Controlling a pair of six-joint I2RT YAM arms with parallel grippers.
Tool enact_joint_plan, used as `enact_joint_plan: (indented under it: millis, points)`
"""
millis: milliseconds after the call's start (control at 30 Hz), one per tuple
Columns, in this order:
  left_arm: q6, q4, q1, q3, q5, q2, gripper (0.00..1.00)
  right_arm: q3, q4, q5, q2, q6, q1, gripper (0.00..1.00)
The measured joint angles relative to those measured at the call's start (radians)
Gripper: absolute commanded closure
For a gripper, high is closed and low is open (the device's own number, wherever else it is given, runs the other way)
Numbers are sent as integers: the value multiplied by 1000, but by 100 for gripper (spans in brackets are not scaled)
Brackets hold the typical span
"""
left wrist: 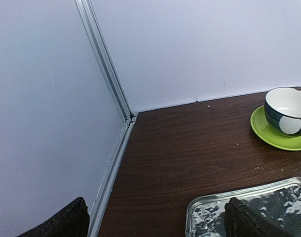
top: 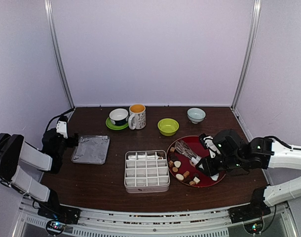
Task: Pack the chocolate
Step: Pick up the fake chocolate from the plate.
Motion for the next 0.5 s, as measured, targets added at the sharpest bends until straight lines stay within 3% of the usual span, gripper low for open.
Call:
enact_joint_plan:
  millis: [500]
  points:
    - [0, 0, 0, 0, 0, 0, 2, -5, -111, -25, -24, 52, 0, 66]
